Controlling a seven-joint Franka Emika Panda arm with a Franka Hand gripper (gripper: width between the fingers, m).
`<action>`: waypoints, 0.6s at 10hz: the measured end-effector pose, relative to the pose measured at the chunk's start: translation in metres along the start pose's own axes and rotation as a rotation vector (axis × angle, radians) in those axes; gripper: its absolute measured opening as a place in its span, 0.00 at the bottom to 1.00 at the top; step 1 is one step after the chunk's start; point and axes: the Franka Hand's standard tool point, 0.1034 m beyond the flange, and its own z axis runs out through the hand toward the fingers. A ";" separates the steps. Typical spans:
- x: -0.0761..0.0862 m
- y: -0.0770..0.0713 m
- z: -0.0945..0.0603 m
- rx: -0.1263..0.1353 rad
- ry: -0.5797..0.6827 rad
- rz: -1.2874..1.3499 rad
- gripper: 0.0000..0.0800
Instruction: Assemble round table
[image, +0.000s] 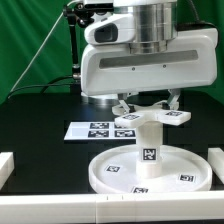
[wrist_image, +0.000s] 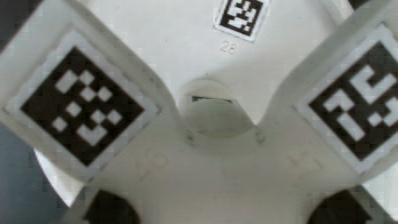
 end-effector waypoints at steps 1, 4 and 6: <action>0.000 0.000 0.000 0.000 0.000 0.000 0.56; 0.000 0.000 0.000 0.000 0.000 0.000 0.56; 0.000 0.000 0.000 0.000 0.000 0.010 0.56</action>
Offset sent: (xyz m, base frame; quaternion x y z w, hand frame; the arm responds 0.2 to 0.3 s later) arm 0.0000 0.0000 0.0000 0.0000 0.0000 0.0000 1.0000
